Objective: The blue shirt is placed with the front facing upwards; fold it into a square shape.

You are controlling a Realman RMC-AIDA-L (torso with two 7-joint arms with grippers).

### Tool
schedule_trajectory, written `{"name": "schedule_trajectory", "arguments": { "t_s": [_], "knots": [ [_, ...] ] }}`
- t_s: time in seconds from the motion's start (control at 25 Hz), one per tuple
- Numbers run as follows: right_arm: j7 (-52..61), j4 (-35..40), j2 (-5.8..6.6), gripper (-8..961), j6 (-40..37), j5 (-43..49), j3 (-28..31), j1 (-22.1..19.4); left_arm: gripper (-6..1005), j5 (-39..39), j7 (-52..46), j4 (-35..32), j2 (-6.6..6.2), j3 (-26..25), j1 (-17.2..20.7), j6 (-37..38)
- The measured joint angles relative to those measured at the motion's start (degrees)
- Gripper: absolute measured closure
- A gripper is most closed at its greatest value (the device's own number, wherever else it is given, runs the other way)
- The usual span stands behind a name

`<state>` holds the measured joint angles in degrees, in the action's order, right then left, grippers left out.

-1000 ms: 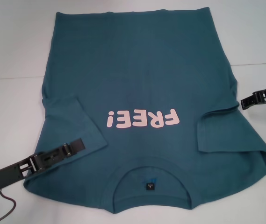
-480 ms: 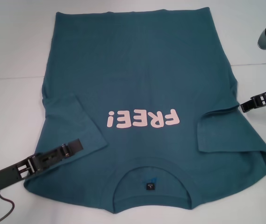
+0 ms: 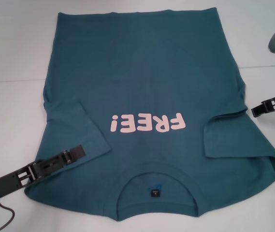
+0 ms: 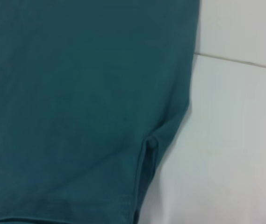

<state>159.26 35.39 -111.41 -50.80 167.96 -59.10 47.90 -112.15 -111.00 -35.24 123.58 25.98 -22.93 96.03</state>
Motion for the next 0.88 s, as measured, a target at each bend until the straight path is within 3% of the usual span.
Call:
{"name": "schedule_trajectory", "arguments": {
  "t_s": [0.52,0.88],
  "knots": [
    [0.96,-5.98,-0.79,58,11.21,-0.11,0.39,2.73,156,0.00,0.00,0.00,0.08,-0.16,0.23,-0.29],
    [3.56,0.49,-2.22,57,13.76,-0.56,3.89,3.13,155,0.00,-0.16,0.00,0.03,-0.23,0.02,-0.30]
  ]
}}
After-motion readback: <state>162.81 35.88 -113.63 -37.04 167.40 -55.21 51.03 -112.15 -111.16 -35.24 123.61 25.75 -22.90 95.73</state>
